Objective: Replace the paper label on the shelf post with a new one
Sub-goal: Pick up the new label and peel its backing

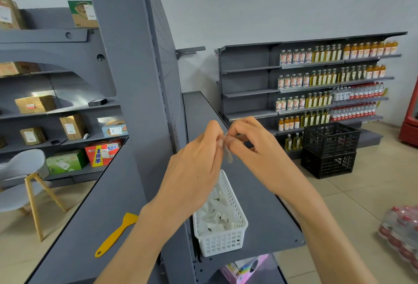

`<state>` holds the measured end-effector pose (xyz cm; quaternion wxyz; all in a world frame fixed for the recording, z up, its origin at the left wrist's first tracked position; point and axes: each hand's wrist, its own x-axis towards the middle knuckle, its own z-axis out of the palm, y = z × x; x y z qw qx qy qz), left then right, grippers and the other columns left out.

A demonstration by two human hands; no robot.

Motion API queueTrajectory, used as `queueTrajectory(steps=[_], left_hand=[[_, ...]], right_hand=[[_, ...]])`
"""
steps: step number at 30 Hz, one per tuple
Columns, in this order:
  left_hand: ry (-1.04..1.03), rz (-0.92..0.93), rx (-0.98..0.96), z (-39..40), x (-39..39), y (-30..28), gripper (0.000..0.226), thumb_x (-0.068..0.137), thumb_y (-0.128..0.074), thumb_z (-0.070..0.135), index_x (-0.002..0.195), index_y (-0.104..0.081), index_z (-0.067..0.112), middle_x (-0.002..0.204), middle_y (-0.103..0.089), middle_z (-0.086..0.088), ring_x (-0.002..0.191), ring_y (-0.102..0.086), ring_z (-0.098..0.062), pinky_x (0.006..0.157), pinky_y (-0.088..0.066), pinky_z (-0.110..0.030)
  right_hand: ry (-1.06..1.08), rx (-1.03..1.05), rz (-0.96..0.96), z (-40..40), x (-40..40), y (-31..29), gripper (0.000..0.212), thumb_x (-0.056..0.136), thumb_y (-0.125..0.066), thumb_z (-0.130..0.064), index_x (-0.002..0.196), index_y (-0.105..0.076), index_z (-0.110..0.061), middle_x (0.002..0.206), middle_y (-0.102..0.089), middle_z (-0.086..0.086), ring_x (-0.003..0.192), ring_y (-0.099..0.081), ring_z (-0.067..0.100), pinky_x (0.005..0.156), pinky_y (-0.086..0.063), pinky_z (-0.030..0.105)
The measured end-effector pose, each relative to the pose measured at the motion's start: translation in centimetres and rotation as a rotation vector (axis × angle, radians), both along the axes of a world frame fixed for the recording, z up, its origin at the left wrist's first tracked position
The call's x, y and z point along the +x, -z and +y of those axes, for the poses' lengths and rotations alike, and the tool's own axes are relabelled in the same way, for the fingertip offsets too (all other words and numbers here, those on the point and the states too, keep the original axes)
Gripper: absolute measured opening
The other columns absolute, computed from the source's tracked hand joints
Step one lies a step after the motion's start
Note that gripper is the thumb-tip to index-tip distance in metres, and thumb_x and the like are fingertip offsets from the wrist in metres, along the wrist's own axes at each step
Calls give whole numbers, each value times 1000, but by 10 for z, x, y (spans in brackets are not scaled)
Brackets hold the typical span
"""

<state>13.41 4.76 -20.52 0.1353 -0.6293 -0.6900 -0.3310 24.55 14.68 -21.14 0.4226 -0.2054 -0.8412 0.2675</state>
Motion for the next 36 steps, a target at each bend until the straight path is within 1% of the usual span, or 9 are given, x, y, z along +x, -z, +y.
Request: queueTrajectory(steps=[4, 9, 14, 18, 23, 26, 29, 32, 36], left_hand=[[-36, 45, 10, 1, -1, 1, 16, 106, -33, 29, 93, -41, 23, 72, -58, 6, 60, -54, -18, 55, -46, -32], [-81, 17, -17, 1, 0, 0, 15, 102, -41, 30, 91, -48, 22, 75, -65, 4, 67, -60, -20, 59, -48, -30], [-64, -98, -2, 0, -2, -1, 14, 99, -42, 31, 88, -47, 24, 81, -70, 1, 59, -53, -18, 57, -45, -33], [-55, -153, 16, 2, -5, 3, 14, 100, -43, 29, 87, -44, 25, 79, -70, 1, 47, -40, -13, 54, -44, -33], [-24, -164, 47, 3, -5, 4, 15, 101, -42, 28, 87, -44, 25, 72, -67, 2, 46, -37, -12, 51, -38, -29], [-21, -131, 82, 5, -2, 6, 14, 102, -41, 25, 89, -43, 20, 58, -45, 6, 49, -34, -15, 49, -30, -27], [-19, -99, 90, 6, 0, 8, 15, 103, -39, 26, 91, -43, 19, 68, -49, 4, 57, -40, -17, 50, -32, -28], [41, -162, 81, 3, -2, 7, 12, 102, -40, 31, 93, -42, 23, 82, -59, 5, 53, -41, -13, 50, -35, -25], [169, -333, 151, 0, -3, -2, 11, 102, -42, 36, 104, -41, 26, 76, -65, -8, 51, -50, -15, 51, -41, -34]], right_hand=[[67, 134, -123, 2, 4, -4, 22, 86, -44, -43, 79, -57, -27, 96, -51, -18, 86, -61, 4, 78, -55, 42], [93, 179, -142, 5, 5, -4, 23, 80, -45, -46, 76, -59, -27, 96, -53, -17, 85, -61, 4, 76, -55, 44], [12, -45, 40, 8, 1, 3, 27, 89, -59, -25, 64, -51, -22, 79, -49, -12, 66, -53, 0, 67, -42, 26], [-13, -157, 167, 12, 0, 6, 21, 89, -55, -16, 72, -56, -4, 88, -55, 4, 69, -53, 3, 68, -50, 36], [-23, -213, 211, 14, 1, 8, 20, 93, -53, -6, 75, -55, 3, 96, -58, 16, 77, -55, 12, 61, -53, 20], [-49, -290, 251, 15, 0, 10, 25, 93, -51, -3, 68, -55, -5, 93, -64, 12, 78, -60, 15, 60, -55, 21], [-66, -319, 258, 16, 1, 12, 27, 94, -51, -2, 69, -55, -10, 84, -66, 2, 74, -62, 13, 59, -55, 20], [-53, -190, 215, 17, 8, 13, 17, 96, -54, -7, 79, -58, -5, 84, -67, 4, 71, -65, 12, 64, -56, 23], [-13, 214, 132, 14, 15, 9, 8, 94, -61, -8, 88, -65, -8, 93, -62, -2, 85, -63, 6, 74, -51, 13]])
